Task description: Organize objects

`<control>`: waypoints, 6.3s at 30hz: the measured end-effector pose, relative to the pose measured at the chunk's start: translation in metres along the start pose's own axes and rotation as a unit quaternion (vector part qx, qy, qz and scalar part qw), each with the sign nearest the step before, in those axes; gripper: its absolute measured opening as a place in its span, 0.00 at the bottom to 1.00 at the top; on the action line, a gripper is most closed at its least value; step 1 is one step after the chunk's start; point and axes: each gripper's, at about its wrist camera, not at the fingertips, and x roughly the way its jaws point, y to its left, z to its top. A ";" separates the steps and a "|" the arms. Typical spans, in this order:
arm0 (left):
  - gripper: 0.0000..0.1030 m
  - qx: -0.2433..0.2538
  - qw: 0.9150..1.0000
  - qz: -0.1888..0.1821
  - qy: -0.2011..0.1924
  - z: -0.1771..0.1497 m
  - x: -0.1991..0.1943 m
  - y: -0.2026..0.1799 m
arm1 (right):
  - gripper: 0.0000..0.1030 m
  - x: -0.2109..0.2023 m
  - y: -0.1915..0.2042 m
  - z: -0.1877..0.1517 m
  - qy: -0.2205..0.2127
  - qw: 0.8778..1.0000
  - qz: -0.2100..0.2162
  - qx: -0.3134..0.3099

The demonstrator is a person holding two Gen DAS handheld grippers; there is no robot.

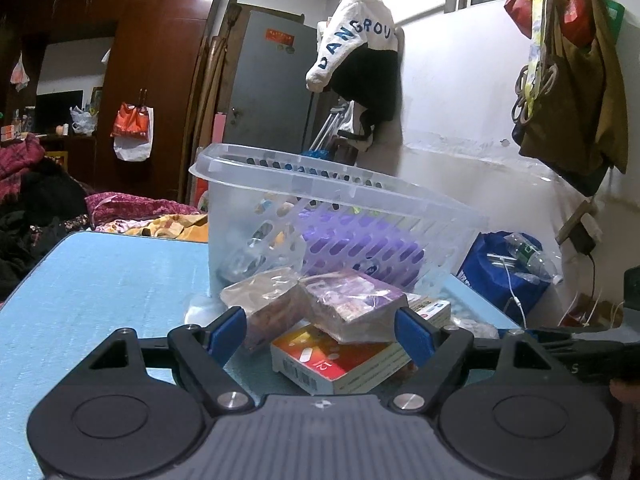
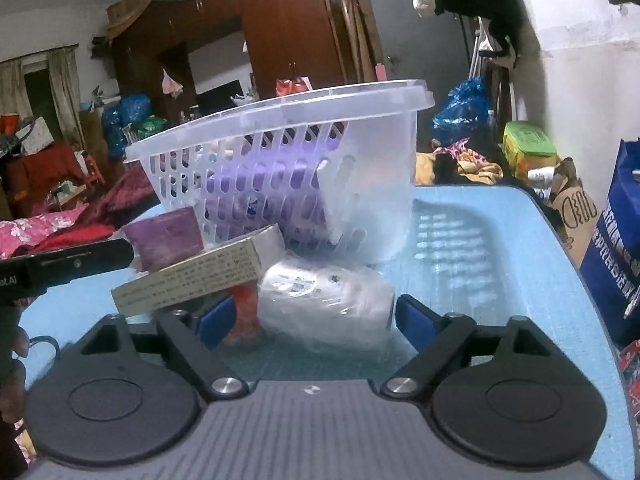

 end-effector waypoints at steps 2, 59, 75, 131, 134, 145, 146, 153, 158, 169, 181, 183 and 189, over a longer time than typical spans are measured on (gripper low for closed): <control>0.82 0.002 1.000 -0.003 -0.001 0.000 -0.002 -0.001 | 0.82 0.000 -0.002 0.000 0.004 1.000 0.003 0.006; 0.72 0.040 0.998 -0.001 -0.058 0.155 0.007 -0.041 | 0.71 -0.061 0.037 0.123 -0.200 0.972 -0.042 -0.120; 0.72 0.046 0.989 0.081 0.114 0.153 0.117 -0.004 | 0.72 0.057 0.017 0.151 0.050 0.996 -0.075 -0.023; 0.93 -0.013 0.999 -0.038 0.034 0.001 -0.018 0.023 | 0.99 -0.013 0.013 0.016 -0.087 0.990 0.076 -0.079; 0.91 -0.017 0.997 -0.053 0.051 -0.012 0.005 0.018 | 0.95 0.001 0.018 0.023 -0.068 0.987 0.094 -0.113; 0.65 -0.029 0.995 -0.066 0.069 -0.016 0.028 0.008 | 0.66 0.024 0.011 0.023 -0.007 0.980 0.166 -0.106; 0.64 -0.033 0.995 -0.066 0.067 -0.016 0.028 0.008 | 0.65 0.025 0.012 0.023 -0.004 0.981 0.164 -0.106; 0.60 -0.031 0.996 -0.062 0.051 -0.016 0.023 0.005 | 0.58 0.021 0.015 0.021 -0.006 0.981 0.154 -0.116; 0.58 -0.035 0.995 -0.075 0.052 -0.015 0.024 0.007 | 0.54 0.015 0.018 0.018 -0.019 0.982 0.139 -0.125; 0.55 -0.022 0.996 -0.078 0.024 -0.017 0.016 0.003 | 0.48 0.006 0.028 0.010 -0.041 0.982 0.119 -0.141; 0.54 0.050 0.993 -0.085 -0.069 -0.012 -0.036 -0.025 | 0.48 -0.044 0.053 -0.004 -0.136 0.971 0.084 -0.177; 0.54 0.061 0.991 -0.090 -0.084 -0.004 -0.046 -0.030 | 0.48 -0.054 0.057 -0.001 -0.156 0.967 0.080 -0.182; 0.53 0.101 0.983 -0.103 -0.116 0.039 -0.058 -0.042 | 0.46 -0.070 0.062 0.028 -0.203 0.959 0.072 -0.186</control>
